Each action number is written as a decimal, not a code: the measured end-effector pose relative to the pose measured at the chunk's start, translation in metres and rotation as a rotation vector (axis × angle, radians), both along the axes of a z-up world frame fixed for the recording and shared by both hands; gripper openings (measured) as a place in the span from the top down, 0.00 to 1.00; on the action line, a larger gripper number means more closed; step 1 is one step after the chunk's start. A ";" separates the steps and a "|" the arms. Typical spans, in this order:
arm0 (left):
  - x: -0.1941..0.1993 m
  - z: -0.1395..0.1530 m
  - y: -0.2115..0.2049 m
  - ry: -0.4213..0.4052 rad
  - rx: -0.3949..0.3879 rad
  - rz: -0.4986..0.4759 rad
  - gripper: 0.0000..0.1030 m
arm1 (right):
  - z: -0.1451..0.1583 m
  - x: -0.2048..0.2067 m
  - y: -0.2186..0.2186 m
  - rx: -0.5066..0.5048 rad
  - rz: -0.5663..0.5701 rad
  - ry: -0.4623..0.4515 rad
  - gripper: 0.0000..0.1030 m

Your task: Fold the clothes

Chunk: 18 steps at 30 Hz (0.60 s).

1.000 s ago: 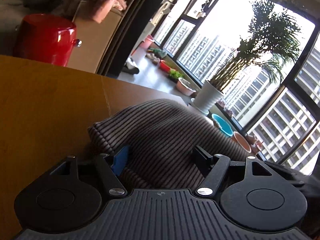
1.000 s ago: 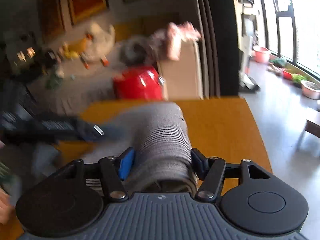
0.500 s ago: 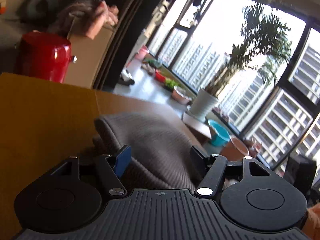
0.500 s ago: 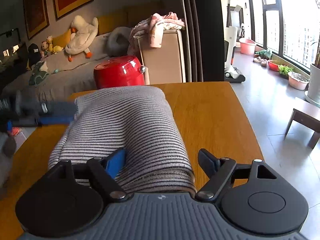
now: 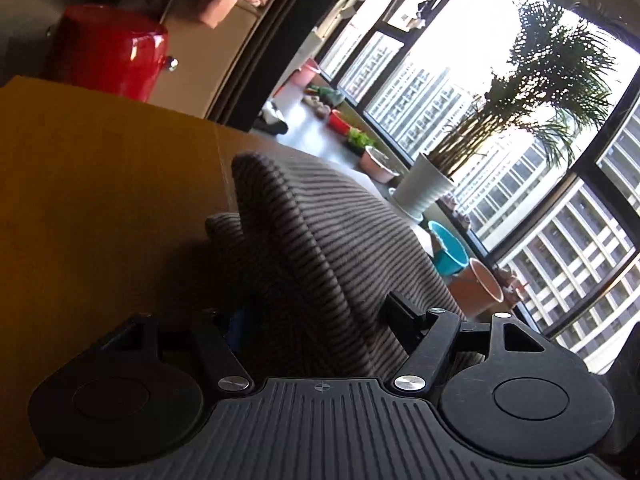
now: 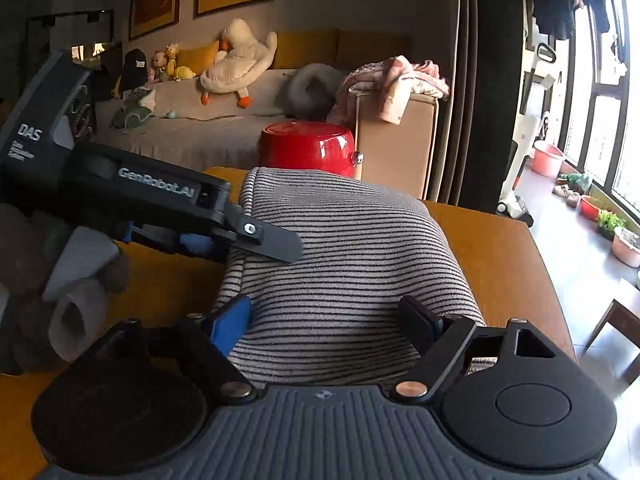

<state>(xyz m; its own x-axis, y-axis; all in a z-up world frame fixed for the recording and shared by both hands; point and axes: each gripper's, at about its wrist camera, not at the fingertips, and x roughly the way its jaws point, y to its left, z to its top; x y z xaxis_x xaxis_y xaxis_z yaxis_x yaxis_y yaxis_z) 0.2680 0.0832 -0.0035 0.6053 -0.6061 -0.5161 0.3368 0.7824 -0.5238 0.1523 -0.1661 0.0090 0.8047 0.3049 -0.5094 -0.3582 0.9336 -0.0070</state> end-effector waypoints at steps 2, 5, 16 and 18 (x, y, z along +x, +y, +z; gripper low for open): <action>-0.003 0.008 0.006 -0.028 -0.009 0.026 0.30 | -0.001 0.000 -0.002 0.002 0.001 0.003 0.21; -0.007 0.022 0.012 -0.079 -0.029 0.061 0.31 | -0.002 -0.002 -0.001 -0.001 -0.001 0.002 0.21; -0.022 0.039 -0.016 -0.151 -0.097 -0.028 0.34 | -0.003 -0.005 -0.002 0.007 0.003 0.000 0.19; -0.015 0.022 -0.021 -0.094 -0.079 -0.026 0.36 | 0.003 -0.006 -0.006 0.017 0.018 0.009 0.18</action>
<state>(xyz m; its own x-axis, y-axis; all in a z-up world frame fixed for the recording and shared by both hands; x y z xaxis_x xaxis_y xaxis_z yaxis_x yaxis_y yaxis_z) 0.2534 0.0622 0.0186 0.6327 -0.6582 -0.4080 0.4067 0.7308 -0.5482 0.1461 -0.1725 0.0120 0.7943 0.3279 -0.5115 -0.3747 0.9271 0.0124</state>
